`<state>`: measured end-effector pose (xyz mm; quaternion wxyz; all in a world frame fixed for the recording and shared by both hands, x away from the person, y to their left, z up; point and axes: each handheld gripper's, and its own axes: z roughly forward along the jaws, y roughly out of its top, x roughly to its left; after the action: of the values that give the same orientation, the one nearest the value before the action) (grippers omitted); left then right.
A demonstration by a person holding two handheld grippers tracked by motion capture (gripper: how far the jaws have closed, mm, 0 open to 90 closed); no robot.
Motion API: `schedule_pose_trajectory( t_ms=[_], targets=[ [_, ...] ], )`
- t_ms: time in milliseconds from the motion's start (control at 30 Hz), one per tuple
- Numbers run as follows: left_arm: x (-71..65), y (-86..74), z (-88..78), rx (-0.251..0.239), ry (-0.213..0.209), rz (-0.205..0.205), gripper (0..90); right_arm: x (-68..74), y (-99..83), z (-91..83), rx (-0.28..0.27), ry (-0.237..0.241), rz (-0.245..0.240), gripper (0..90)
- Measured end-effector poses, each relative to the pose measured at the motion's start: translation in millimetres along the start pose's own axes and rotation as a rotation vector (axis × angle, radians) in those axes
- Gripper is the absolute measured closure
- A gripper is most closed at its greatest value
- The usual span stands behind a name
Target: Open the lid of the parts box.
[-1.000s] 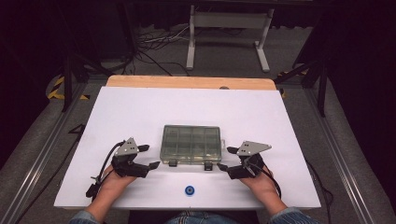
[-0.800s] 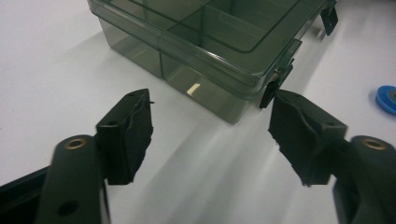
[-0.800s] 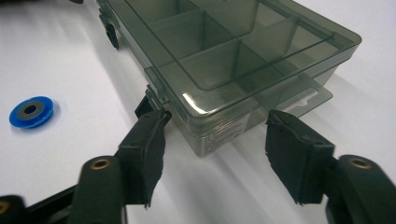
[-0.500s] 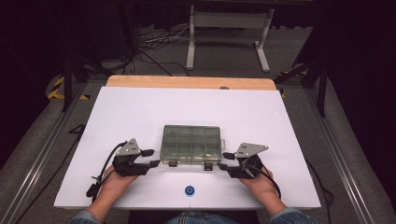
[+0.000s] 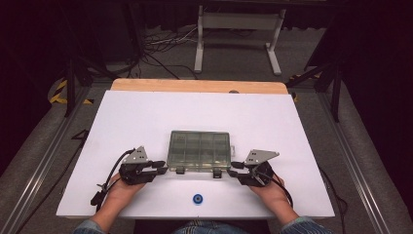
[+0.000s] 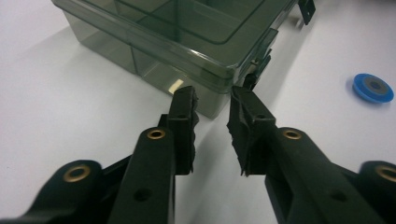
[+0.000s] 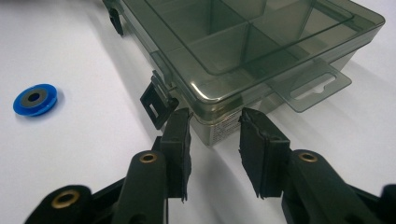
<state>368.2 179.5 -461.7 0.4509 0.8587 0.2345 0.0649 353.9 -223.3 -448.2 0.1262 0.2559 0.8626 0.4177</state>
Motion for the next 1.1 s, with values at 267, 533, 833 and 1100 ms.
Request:
schedule_pose_trajectory(
  t_ms=[267, 533, 833, 1100],
  targets=[
    [-0.6, 0.8, 0.7, 0.0, -0.003, 0.018, 76.5, 0.1, 0.0, -0.5, -0.002, -0.002, -0.001, 65.8],
    [-2.5, 1.1, 1.1, -0.002, -0.003, 0.022, 78.1, 0.7, 0.5, -1.5, -0.006, -0.002, -0.006, 67.8],
    [-2.8, 1.6, 0.6, 0.0, 0.0, 0.032, 78.6, 0.7, 0.5, -1.6, -0.005, -0.003, -0.012, 67.9],
    [-2.8, 1.8, 0.2, 0.0, -0.001, 0.035, 78.9, 0.9, 0.6, -1.7, -0.004, -0.007, -0.015, 68.2]
  ],
)
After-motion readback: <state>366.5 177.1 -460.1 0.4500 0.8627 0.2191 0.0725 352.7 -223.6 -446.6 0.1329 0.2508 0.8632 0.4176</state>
